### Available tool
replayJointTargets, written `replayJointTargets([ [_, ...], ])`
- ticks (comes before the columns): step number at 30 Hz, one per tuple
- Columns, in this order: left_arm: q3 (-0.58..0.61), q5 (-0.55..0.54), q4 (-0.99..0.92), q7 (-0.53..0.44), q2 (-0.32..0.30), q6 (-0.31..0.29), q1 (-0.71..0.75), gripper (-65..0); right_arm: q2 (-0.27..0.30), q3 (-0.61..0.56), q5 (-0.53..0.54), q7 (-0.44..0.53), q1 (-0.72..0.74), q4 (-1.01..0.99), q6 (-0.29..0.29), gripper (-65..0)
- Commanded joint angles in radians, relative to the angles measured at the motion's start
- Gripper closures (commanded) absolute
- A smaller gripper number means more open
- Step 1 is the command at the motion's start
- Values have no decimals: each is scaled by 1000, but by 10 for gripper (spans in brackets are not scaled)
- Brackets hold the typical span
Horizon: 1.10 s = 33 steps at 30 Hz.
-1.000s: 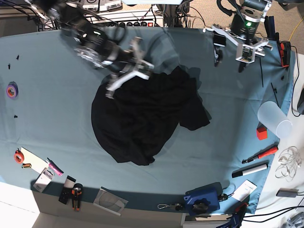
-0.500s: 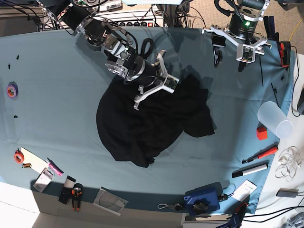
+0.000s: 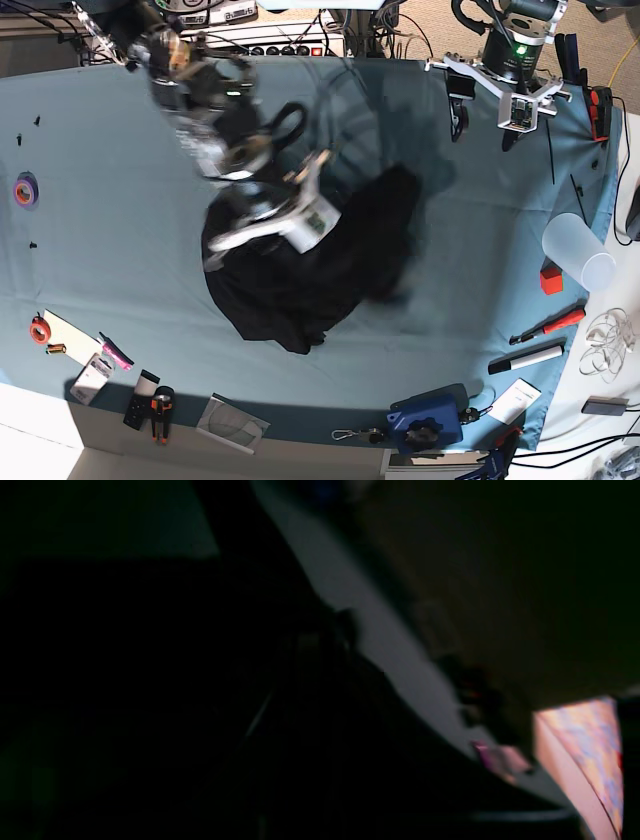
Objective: Layout the t-shirt on the table in an organized manner, then fold the t-shirt properly
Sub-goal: 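Lower the right gripper onto the black t-shirt and pinch the fabric, then drag the pinched t-shirt with the right gripper toward the tape roll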
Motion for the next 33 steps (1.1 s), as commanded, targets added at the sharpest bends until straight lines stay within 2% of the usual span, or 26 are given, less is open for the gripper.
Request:
replayJointTargets([
  [1,-1,-6,18,-25,-1,0,8,-412,3,42,-12,23,2,40,-14,0],
  [5,-1,-6,18,-25,-1,-1,8,-412,4,216,14,17,-34,94,-19,0],
  [12,-1,-6,18,-25,-1,-9,8,-412,4,554,167,-31,-150,95,-18,0],
  [14,-1,-6,18,-25,-1,-61,8,-412,4,625,194,-39,-203,95,-14,0],
  [16,-1,-6,18,-26,-1,-150,8,-412,4,673,211,-39,-253,95,-2,0],
  [18,-1,-6,18,-49,-1,-222,8,-412,4,697,224,-39,-290,95,13,0],
  [20,-1,-6,18,-104,-1,-262,8,-412,3,698,225,-38,-315,95,15,0],
  [22,1,-6,18,-142,-2,-266,1,-412,3,698,239,-37,-327,95,15,0],
  [24,8,-6,18,-137,-1,-266,-19,-412,3,698,280,-33,-327,95,21,0],
  [26,24,-5,-12,-137,-2,-263,-44,-412,3,698,328,-18,-327,95,58,0],
  [30,65,19,-76,-137,-2,-262,-97,-412,-27,698,451,21,-327,95,174,0],
  [33,115,43,-108,-137,-2,-262,-123,-412,-55,698,481,51,-326,95,195,0],
])
